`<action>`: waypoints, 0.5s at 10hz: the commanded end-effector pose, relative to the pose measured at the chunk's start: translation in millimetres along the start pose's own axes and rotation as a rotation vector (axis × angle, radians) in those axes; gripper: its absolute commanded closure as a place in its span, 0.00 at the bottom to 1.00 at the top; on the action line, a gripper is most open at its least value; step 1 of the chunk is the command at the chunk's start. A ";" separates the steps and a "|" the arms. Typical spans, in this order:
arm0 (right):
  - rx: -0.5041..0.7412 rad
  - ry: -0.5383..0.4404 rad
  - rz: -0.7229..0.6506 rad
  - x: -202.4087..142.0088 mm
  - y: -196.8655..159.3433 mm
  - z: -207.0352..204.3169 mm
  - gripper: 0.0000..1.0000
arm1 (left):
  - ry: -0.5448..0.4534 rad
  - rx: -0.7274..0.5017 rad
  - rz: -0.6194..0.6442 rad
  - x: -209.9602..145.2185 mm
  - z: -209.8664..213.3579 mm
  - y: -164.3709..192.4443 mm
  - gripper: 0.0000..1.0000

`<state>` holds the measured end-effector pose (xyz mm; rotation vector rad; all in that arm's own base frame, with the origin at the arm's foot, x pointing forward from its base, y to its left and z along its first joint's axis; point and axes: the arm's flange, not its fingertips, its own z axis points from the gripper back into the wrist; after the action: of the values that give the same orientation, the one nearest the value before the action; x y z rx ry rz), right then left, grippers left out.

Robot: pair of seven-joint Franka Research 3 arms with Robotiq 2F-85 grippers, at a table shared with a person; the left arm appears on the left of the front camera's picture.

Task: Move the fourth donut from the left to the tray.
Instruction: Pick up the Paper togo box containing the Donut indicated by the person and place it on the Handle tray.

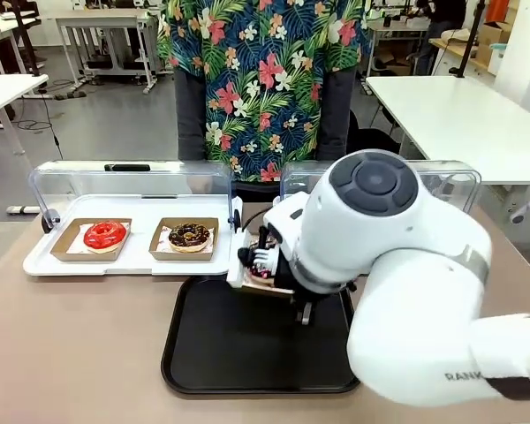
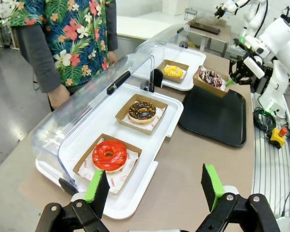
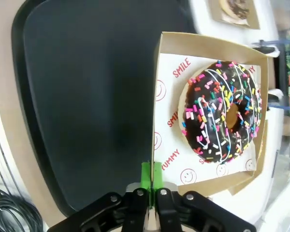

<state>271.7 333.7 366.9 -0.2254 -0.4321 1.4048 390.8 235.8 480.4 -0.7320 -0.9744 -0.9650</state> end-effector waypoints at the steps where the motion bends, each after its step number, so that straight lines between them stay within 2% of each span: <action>1: 0.029 -0.014 0.008 -39.5 35.7 -12.0 0.98 | -0.007 -0.009 0.003 2.1 0.6 -1.1 0.00; 5: 0.096 -0.010 0.047 -46.8 51.8 -23.1 0.98 | -0.007 -0.009 0.003 2.1 0.6 -1.1 0.00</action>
<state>259.5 346.2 326.6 -0.1747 -0.3396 1.4596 390.8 235.8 480.4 -0.7321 -0.9744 -0.9650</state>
